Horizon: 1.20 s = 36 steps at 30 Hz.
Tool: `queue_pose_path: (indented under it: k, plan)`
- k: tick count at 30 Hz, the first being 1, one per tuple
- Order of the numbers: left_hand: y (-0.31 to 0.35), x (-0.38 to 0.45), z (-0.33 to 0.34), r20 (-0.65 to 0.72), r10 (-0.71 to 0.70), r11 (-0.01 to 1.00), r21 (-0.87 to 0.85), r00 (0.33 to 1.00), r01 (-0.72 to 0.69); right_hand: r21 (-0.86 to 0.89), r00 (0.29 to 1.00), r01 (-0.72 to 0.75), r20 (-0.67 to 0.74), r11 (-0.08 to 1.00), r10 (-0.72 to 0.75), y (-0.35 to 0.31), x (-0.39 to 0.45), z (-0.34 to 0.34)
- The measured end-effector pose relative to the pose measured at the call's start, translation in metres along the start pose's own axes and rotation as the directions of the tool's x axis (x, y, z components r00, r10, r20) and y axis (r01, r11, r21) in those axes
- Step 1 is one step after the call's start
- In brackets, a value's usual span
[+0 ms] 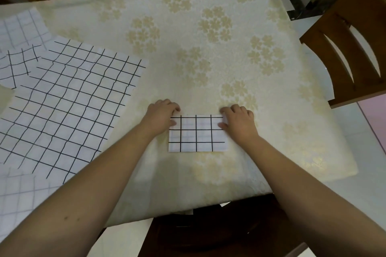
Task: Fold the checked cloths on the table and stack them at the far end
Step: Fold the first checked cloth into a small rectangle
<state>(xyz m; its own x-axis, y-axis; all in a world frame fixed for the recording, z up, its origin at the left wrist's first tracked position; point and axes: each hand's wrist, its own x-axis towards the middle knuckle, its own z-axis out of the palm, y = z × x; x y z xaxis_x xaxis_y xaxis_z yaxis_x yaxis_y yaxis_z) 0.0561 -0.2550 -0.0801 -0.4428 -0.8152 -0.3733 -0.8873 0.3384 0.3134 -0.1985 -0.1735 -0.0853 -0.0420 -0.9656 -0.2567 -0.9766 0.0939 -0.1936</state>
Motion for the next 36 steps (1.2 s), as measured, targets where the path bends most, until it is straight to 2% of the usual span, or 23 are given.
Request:
queue_pose_path:
  k: [6, 8, 15, 18, 22, 26, 30, 33, 36]
  plan:
    - [0.009, 0.015, -0.014, 0.127, -0.045, 0.993, 0.116, 0.991, 0.03, -0.02, 0.989, 0.011, 0.149, 1.0, -0.008, -0.003, 0.023, -0.016]
    - [0.009, 0.015, -0.014, 0.139, -0.04, 0.995, 0.096, 0.99, 0.027, -0.041, 0.984, 0.019, 0.18, 0.999, -0.012, -0.004, 0.026, -0.018]
    - [0.01, -0.008, -0.012, 0.012, 0.018, 0.975, -0.22, 1.0, -0.015, 0.05, 0.985, -0.026, 0.17, 0.998, 0.017, -0.005, 0.019, -0.018]
    - [0.009, -0.023, -0.007, -0.054, -0.022, 0.942, -0.335, 0.998, 0.003, 0.136, 0.986, -0.092, 0.148, 0.986, 0.072, -0.006, 0.01, -0.016]
    - [0.01, -0.038, -0.004, -0.112, -0.078, 0.889, -0.457, 0.991, 0.018, 0.368, 0.967, -0.222, 0.201, 0.903, 0.156, -0.003, -0.002, -0.011]
    - [0.01, -0.047, 0.0, -0.121, -0.142, 0.849, -0.525, 0.982, 0.058, 0.374, 0.956, -0.259, 0.233, 0.89, 0.18, -0.002, -0.007, -0.007]
    - [0.008, -0.052, 0.007, -0.084, -0.24, 0.726, -0.677, 0.967, 0.121, 0.519, 0.961, -0.257, 0.224, 0.815, 0.16, -0.002, -0.012, -0.006]
    - [0.009, -0.055, 0.012, 0.02, -0.267, 0.53, -0.832, 0.963, 0.165, 0.692, 0.956, -0.285, 0.256, 0.663, 0.144, -0.007, -0.025, -0.011]
    - [0.011, -0.059, 0.015, 0.087, -0.289, 0.419, -0.884, 0.953, 0.208, 0.764, 0.939, -0.338, 0.311, 0.55, 0.145, -0.014, -0.042, -0.014]
